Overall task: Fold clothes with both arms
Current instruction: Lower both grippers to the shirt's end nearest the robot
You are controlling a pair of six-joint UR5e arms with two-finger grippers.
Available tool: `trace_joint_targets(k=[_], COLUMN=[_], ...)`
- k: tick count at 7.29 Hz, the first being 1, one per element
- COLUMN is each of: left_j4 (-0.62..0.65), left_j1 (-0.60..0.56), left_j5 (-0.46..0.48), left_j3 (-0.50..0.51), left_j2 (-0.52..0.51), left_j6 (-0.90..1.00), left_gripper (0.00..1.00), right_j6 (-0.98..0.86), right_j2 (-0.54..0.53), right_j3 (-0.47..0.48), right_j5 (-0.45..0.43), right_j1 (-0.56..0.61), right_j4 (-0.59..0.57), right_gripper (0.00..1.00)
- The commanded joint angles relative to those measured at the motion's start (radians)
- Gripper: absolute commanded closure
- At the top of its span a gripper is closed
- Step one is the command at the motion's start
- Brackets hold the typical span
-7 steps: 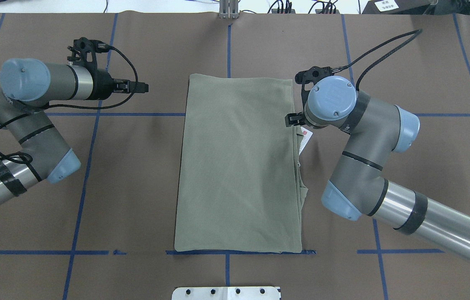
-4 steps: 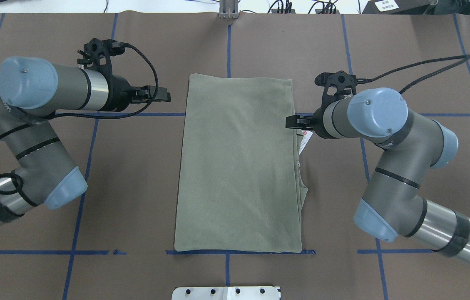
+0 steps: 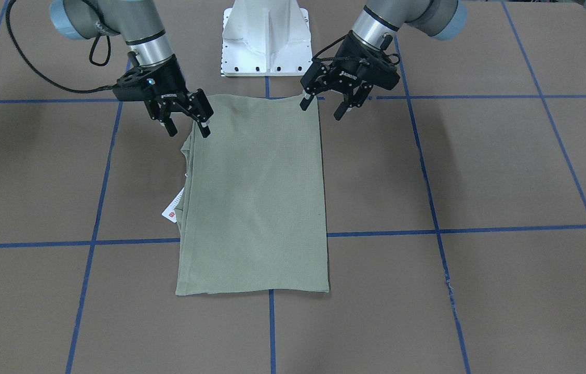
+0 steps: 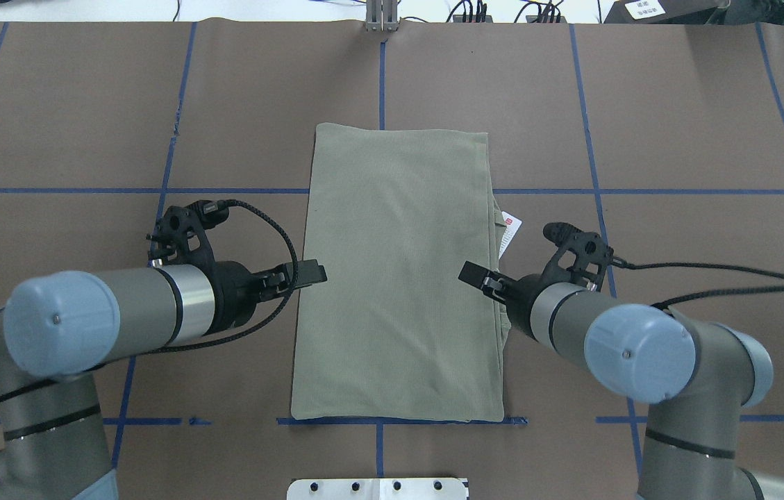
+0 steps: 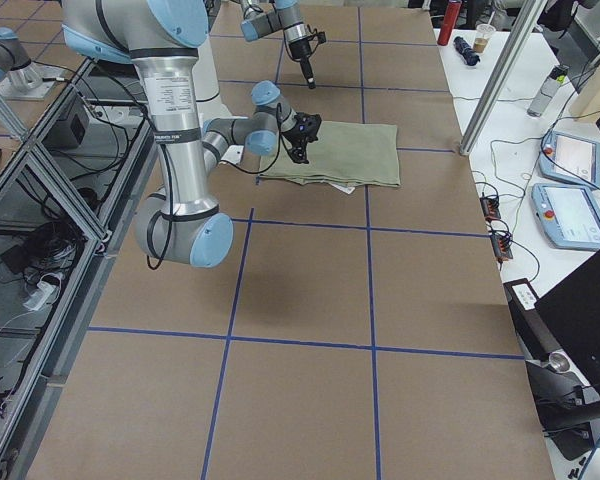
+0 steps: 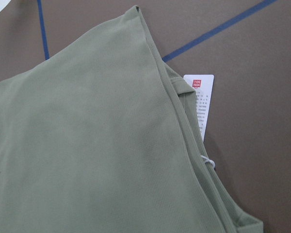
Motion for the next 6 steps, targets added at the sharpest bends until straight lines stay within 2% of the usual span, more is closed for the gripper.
trace_joint_targets(k=[1,2,3,6], left_j4=[-0.096,-0.111,-0.115,-0.147], left_j1=[0.116,0.147,0.184,0.239], left_j5=[0.114,0.136,0.171,0.176], left_j3=[0.005,0.015,0.047,0.099], left_j2=[0.065,0.088,0.090,0.093], left_j6=[-0.245,-0.296,-0.325,-0.323], left_gripper=[0.24,0.31,0.31,0.29], right_j6=[0.131,0.130,0.132,0.132], right_j2=[-0.059,-0.060,-0.060,-0.058], right_j3=[0.065,0.061,0.061,0.059], right_j5=[-0.111,-0.126,-0.129,-0.140], right_j1=[-0.100,-0.110,-0.111,-0.117], right_j4=[0.004,0.002,0.004,0.004], right_gripper=[0.00,0.00,0.00,0.00])
